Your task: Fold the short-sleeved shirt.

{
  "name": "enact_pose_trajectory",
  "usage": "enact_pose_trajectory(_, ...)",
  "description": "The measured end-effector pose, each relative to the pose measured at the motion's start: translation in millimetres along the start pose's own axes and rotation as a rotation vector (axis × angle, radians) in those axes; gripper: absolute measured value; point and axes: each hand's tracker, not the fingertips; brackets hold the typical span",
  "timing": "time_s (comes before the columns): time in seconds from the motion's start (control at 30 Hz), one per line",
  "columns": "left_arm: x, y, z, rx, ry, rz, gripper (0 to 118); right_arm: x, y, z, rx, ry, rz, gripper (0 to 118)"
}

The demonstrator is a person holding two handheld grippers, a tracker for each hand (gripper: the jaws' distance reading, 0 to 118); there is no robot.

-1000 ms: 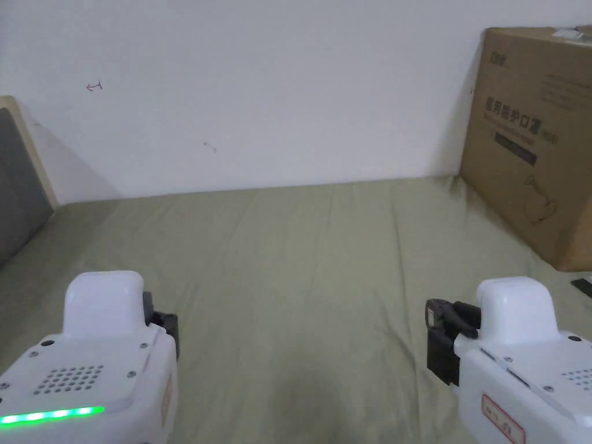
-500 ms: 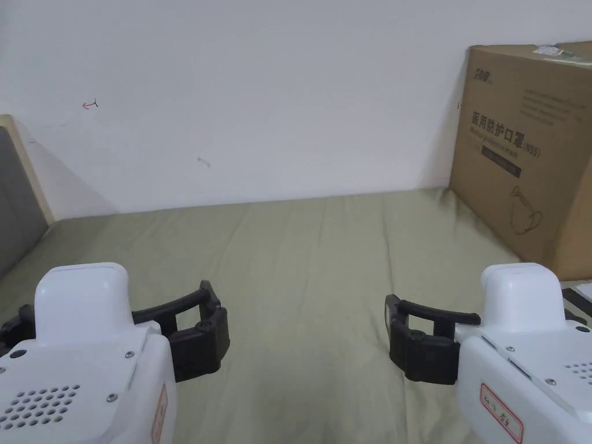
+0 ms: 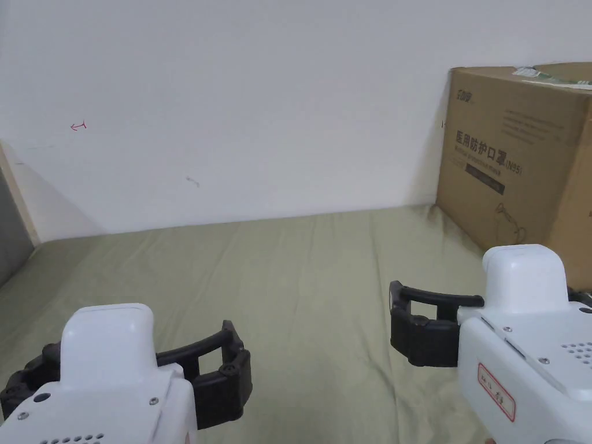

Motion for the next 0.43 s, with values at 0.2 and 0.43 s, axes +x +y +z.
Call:
enact_pose_trajectory(0.2, -2.0, 1.1, -2.6, -0.02, 0.019, -0.001, 118, -0.6, -0.7, -4.9, -0.028, 0.016, -0.008, 118)
enact_pose_trajectory(0.43, -3.2, -0.4, -3.8, -0.019, 0.026, 0.007, 118, -3.2, -0.2, -6.1, -0.023, 0.02, 0.003, 118)
